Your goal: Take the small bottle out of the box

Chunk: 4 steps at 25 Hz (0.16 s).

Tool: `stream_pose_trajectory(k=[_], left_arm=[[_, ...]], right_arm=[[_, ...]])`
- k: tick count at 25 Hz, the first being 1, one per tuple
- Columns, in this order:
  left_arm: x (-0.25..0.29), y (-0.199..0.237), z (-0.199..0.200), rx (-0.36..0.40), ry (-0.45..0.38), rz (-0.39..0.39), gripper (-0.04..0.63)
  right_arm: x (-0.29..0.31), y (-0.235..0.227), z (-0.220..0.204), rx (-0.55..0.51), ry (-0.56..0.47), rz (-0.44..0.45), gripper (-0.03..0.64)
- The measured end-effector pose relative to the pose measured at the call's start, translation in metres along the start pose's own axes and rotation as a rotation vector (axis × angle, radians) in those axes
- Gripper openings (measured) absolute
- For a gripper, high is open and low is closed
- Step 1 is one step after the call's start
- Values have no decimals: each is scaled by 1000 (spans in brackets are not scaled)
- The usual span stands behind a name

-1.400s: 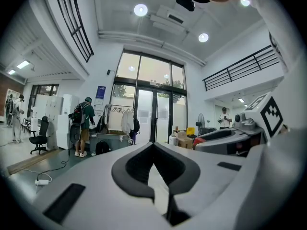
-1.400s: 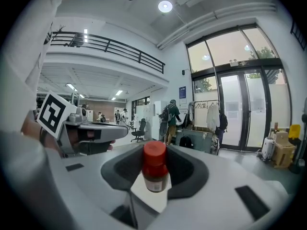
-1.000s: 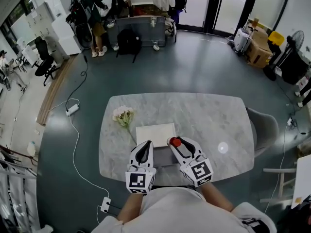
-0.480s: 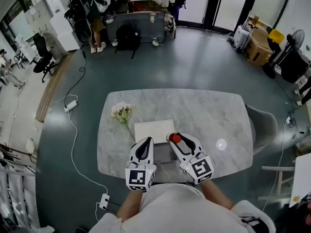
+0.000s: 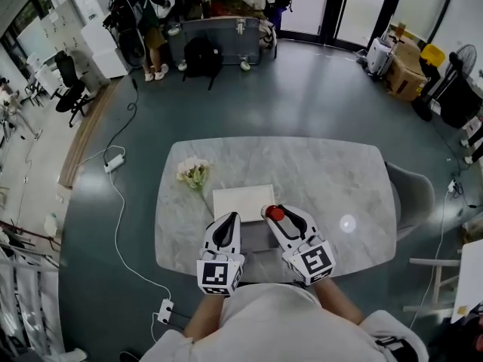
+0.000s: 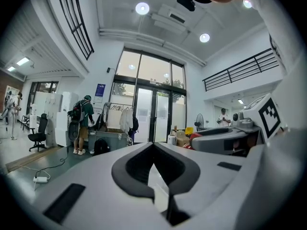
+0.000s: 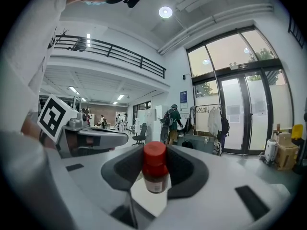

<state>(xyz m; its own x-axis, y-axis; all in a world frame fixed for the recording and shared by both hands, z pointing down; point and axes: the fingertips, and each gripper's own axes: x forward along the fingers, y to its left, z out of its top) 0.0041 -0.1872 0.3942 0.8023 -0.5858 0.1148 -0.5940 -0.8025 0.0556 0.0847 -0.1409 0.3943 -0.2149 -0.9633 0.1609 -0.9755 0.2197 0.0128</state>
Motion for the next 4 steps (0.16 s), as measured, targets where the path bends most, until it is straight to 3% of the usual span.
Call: stream_pose_trajectory(k=[4], left_arm=[[-3,2,0,2,4,2,21]], right_arm=[[1,5,1,-4,-6,7,153]])
